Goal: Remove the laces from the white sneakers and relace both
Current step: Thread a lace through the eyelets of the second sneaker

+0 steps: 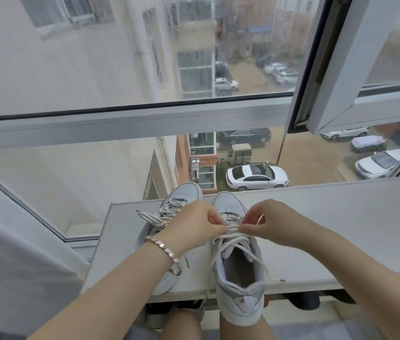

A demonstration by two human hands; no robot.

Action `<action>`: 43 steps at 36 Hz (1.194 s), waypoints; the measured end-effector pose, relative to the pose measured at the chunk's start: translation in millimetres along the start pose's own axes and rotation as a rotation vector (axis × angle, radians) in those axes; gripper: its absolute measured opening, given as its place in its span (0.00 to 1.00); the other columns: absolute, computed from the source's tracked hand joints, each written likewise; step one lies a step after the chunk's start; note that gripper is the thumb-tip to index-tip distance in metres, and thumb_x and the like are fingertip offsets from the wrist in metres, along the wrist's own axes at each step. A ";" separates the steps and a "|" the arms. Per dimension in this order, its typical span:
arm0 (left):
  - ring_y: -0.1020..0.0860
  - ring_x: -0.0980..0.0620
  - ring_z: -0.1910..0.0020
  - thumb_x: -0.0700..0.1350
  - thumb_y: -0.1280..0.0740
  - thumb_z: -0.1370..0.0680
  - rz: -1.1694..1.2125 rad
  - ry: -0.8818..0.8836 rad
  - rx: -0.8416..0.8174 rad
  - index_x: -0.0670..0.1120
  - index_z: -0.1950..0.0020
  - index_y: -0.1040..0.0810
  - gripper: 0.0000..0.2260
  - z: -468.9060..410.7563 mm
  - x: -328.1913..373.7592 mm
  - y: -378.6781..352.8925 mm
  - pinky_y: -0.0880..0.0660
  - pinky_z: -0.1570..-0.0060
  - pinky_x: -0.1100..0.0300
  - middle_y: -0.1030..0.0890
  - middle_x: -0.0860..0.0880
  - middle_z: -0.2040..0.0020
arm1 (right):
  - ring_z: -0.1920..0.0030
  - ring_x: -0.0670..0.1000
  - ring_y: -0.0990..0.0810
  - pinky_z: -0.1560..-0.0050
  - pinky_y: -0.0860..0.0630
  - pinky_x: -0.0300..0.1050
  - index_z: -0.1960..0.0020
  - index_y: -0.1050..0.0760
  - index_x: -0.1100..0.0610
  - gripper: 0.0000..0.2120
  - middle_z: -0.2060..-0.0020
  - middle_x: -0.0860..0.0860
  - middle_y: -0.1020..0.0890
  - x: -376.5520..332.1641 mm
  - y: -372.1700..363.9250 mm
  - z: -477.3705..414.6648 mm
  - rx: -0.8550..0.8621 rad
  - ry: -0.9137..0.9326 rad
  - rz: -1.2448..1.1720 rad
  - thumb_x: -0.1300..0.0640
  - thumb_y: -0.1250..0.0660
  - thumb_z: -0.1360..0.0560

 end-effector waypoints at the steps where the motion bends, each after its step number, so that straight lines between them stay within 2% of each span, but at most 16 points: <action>1: 0.28 0.66 0.77 0.47 0.30 0.27 -0.045 -0.011 -0.007 0.50 0.57 0.18 0.02 -1.4 4.0 0.4 0.33 0.75 0.75 0.20 0.55 0.64 | 0.68 0.43 0.24 0.67 0.28 0.36 0.69 0.26 0.45 0.11 0.69 0.43 0.21 -2.4 1.4 -0.8 -0.006 -0.003 0.021 0.48 0.28 0.30; 4: 0.29 0.64 0.76 0.44 0.32 0.26 -0.203 -0.032 -0.022 0.48 0.56 0.16 0.05 -5.1 15.6 0.1 0.36 0.78 0.76 0.17 0.52 0.60 | 0.72 0.44 0.25 0.73 0.30 0.32 0.69 0.26 0.49 0.12 0.72 0.45 0.22 -7.6 3.5 -2.5 -0.043 -0.023 0.061 0.50 0.28 0.30; 7: 0.27 0.55 0.72 0.42 0.33 0.26 -0.340 -0.021 -0.019 0.41 0.59 0.18 0.07 -8.3 22.3 -0.3 0.31 0.71 0.67 0.19 0.46 0.63 | 0.72 0.44 0.25 0.73 0.32 0.31 0.62 0.21 0.53 0.06 0.70 0.48 0.21 -13.3 1.2 -5.4 -0.106 -0.052 0.140 0.52 0.29 0.28; 9: 0.28 0.48 0.68 0.40 0.35 0.25 -0.420 -0.019 -0.008 0.39 0.68 0.28 0.12 -10.1 24.9 -1.5 0.32 0.67 0.60 0.28 0.46 0.70 | 0.72 0.44 0.25 0.66 0.27 0.36 0.57 0.18 0.55 0.06 0.68 0.50 0.20 -16.7 0.4 -7.5 -0.122 -0.062 0.177 0.53 0.30 0.28; 11: 0.34 0.49 0.71 0.39 0.38 0.23 -0.435 -0.010 -0.019 0.42 0.71 0.38 0.17 -9.8 25.6 -5.5 0.36 0.67 0.59 0.36 0.47 0.72 | 0.71 0.45 0.26 0.61 0.26 0.39 0.55 0.18 0.55 0.06 0.68 0.49 0.21 -19.1 0.7 -8.6 -0.113 -0.071 0.225 0.53 0.31 0.28; 13: 0.37 0.50 0.73 0.37 0.41 0.23 -0.409 0.005 -0.027 0.43 0.71 0.40 0.17 -7.7 21.9 -9.6 0.37 0.67 0.59 0.38 0.46 0.72 | 0.69 0.47 0.26 0.60 0.26 0.40 0.55 0.18 0.55 0.06 0.68 0.49 0.21 -20.4 0.0 -8.5 -0.097 -0.077 0.262 0.54 0.32 0.28; 15: 0.34 0.46 0.69 0.37 0.42 0.22 -0.344 0.011 -0.002 0.42 0.69 0.38 0.15 -3.6 16.4 -12.2 0.37 0.65 0.58 0.35 0.45 0.70 | 0.68 0.48 0.25 0.59 0.24 0.41 0.56 0.18 0.56 0.07 0.67 0.51 0.20 -20.1 -2.4 -8.9 -0.082 -0.075 0.285 0.54 0.32 0.28; 18: 0.26 0.43 0.58 0.41 0.42 0.20 -0.259 -0.031 0.101 0.40 0.56 0.29 0.08 4.8 12.6 -11.3 0.31 0.57 0.53 0.26 0.42 0.56 | 0.67 0.50 0.25 0.62 0.25 0.41 0.58 0.19 0.58 0.06 0.62 0.55 0.17 -18.3 -6.0 -10.0 -0.060 -0.057 0.270 0.56 0.34 0.28; 20: 0.26 0.44 0.54 0.43 0.42 0.20 -0.226 -0.058 0.162 0.40 0.53 0.28 0.07 8.9 10.1 -10.7 0.32 0.56 0.56 0.26 0.42 0.52 | 0.66 0.49 0.26 0.66 0.29 0.38 0.60 0.21 0.55 0.05 0.64 0.52 0.19 -16.7 -7.0 -8.9 -0.017 -0.013 0.230 0.57 0.33 0.28; 24: 0.27 0.48 0.56 0.46 0.43 0.19 -0.196 -0.075 0.236 0.44 0.54 0.30 0.07 10.5 2.4 -13.0 0.35 0.60 0.60 0.28 0.47 0.54 | 0.65 0.46 0.26 0.65 0.33 0.32 0.63 0.25 0.50 0.06 0.70 0.43 0.24 -7.0 -10.2 1.8 0.187 0.066 0.041 0.56 0.33 0.28; 27: 0.30 0.51 0.58 0.46 0.44 0.19 -0.226 -0.115 0.300 0.47 0.55 0.34 0.06 10.4 2.4 -14.9 0.40 0.63 0.63 0.30 0.49 0.56 | 0.65 0.45 0.24 0.61 0.27 0.36 0.65 0.27 0.47 0.09 0.69 0.43 0.22 1.2 -15.7 5.9 0.262 0.063 -0.114 0.56 0.32 0.28; 32: 0.33 0.53 0.65 0.45 0.44 0.19 -0.052 -0.078 0.365 0.48 0.60 0.36 0.09 13.8 -10.1 -14.7 0.41 0.67 0.61 0.29 0.50 0.62 | 0.68 0.47 0.20 0.59 0.21 0.41 0.63 0.22 0.55 0.06 0.68 0.50 0.18 19.3 -12.9 2.3 0.217 -0.064 -0.403 0.60 0.30 0.27; 36: 0.34 0.55 0.68 0.45 0.44 0.19 -0.004 -0.048 0.402 0.49 0.61 0.38 0.10 15.0 -14.4 -15.5 0.40 0.70 0.63 0.31 0.51 0.65 | 0.70 0.43 0.21 0.63 0.22 0.34 0.64 0.21 0.52 0.08 0.70 0.47 0.18 23.5 -9.7 2.3 0.179 -0.052 -0.414 0.61 0.30 0.27; 38: 0.33 0.54 0.67 0.44 0.43 0.19 0.017 -0.096 0.358 0.49 0.60 0.36 0.09 13.1 -10.1 -16.4 0.37 0.68 0.63 0.30 0.50 0.64 | 0.70 0.45 0.21 0.63 0.21 0.36 0.64 0.21 0.52 0.08 0.69 0.50 0.17 24.5 -8.4 -0.1 0.147 -0.059 -0.386 0.60 0.31 0.27; 43: 0.29 0.50 0.63 0.44 0.42 0.19 -0.002 -0.167 0.340 0.44 0.55 0.30 0.07 13.0 -6.0 -13.9 0.33 0.63 0.60 0.26 0.46 0.60 | 0.74 0.41 0.22 0.70 0.25 0.33 0.63 0.21 0.53 0.08 0.71 0.48 0.20 20.3 -6.7 -8.5 -0.009 -0.030 -0.351 0.62 0.32 0.26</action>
Point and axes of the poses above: each hand's wrist, its own z-axis away from the middle knuckle, its own y-axis out of the back of the hand, x = y × z, the point moved 6 cm from there along -z, towards the middle knuckle
